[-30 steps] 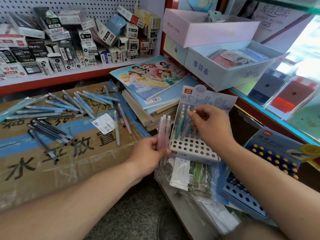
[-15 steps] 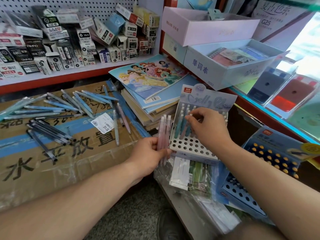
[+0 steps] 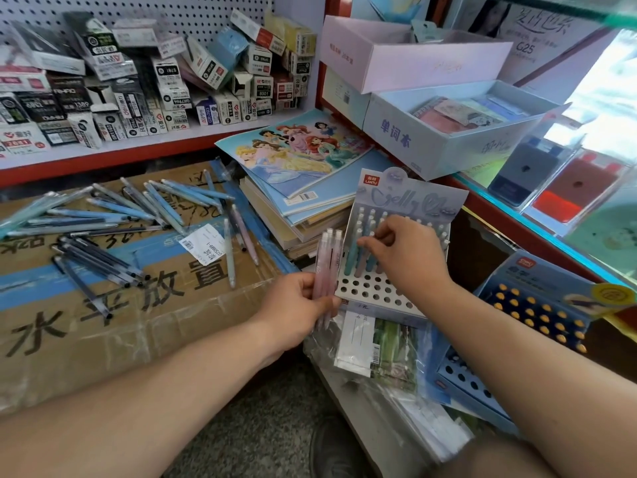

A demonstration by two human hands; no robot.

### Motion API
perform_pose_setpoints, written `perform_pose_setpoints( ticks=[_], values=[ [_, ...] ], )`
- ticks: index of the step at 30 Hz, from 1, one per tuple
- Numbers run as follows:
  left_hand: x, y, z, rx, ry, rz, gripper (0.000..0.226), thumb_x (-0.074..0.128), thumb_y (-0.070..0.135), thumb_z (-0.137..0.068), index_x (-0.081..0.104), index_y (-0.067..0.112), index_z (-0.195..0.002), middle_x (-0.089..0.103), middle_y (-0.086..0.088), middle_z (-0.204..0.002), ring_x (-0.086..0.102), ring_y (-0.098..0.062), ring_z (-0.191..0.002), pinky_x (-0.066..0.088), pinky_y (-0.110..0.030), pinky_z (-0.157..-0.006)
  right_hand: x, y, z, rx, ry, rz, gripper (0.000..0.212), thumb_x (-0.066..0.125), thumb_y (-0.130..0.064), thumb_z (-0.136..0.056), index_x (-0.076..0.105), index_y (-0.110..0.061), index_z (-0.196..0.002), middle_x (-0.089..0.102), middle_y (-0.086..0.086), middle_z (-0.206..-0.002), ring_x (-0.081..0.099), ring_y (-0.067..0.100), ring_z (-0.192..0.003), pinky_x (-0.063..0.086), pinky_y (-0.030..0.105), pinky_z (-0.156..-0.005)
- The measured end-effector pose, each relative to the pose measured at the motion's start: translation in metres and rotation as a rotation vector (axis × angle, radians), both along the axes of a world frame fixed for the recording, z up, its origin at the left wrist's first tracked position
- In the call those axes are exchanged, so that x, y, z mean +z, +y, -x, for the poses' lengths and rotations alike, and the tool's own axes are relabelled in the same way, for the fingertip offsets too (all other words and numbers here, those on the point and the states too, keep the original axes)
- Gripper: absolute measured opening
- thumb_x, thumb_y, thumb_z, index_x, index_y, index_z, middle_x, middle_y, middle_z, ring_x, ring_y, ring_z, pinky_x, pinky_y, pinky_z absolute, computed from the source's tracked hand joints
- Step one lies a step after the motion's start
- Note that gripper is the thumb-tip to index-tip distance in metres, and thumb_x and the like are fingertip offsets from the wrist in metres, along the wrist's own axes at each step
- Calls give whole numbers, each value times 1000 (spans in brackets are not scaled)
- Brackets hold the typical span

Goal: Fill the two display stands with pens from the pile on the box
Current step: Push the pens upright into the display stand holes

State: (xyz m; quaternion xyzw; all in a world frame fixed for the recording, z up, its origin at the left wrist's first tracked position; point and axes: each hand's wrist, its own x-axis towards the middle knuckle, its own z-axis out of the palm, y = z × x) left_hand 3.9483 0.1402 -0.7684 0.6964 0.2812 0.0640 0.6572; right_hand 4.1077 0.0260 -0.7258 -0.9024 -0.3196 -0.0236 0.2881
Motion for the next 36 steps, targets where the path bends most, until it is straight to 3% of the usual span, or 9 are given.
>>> perform_pose_setpoints(
  ticks=[4,8,11,14,19,24,30,36],
  values=[
    [1,-1,0,-29,-12,4,21,76,10,-89,75,13,-109,79,2,-100,75,-12,-96,60,-33,-91,12,-3,11,-45,38,-44,35,67,-57,-90,61,-23,-93,62,-7,-77,61,11,-72,52,34,-63],
    [4,-4,2,-94,-30,50,21,75,4,-89,75,8,-109,80,-4,-99,76,-18,-93,60,-27,-84,18,-3,27,165,496,-285,15,69,-30,-97,70,-15,-98,68,-2,-69,63,9,-55,52,29,-50],
    [1,-6,2,-127,-28,53,19,75,4,-89,75,7,-108,79,-9,-99,76,-24,-95,60,-37,-91,15,-8,29,253,584,-237,13,66,-18,-99,70,-8,-92,65,-2,-61,61,9,-51,53,29,-50],
    [2,-7,1,-108,-13,-10,20,77,10,-89,77,14,-108,79,-1,-102,74,-18,-99,58,-37,-96,17,-12,22,183,542,-291,17,66,-22,-99,69,-11,-87,67,3,-65,64,16,-55,58,38,-57],
    [4,-2,-2,-60,39,-62,26,78,17,-88,73,20,-114,74,4,-108,70,-12,-104,57,-36,-98,20,-24,3,-30,264,-361,8,68,-34,-97,69,-27,-93,71,-2,-85,71,15,-79,62,34,-71],
    [6,-1,-1,-53,36,-66,34,80,14,-86,72,18,-119,73,8,-113,69,-8,-106,55,-35,-100,11,-24,-2,-69,212,-292,10,67,-34,-97,70,-24,-95,69,-6,-87,67,12,-84,59,33,-75],
    [6,0,-1,-46,18,-80,30,81,11,-84,71,28,-107,74,10,-101,72,-6,-95,59,-24,-88,7,-19,-3,-51,201,-289,10,67,-35,-97,70,-25,-95,69,-7,-87,67,11,-84,58,34,-77],
    [4,1,-2,-73,38,-101,37,81,10,-85,70,21,-119,73,11,-105,68,1,-94,53,-10,-72,-6,-16,-5,-15,140,-108,17,74,-34,-92,68,-22,-103,65,-11,-87,64,9,-82,52,25,-69]
  ],
)
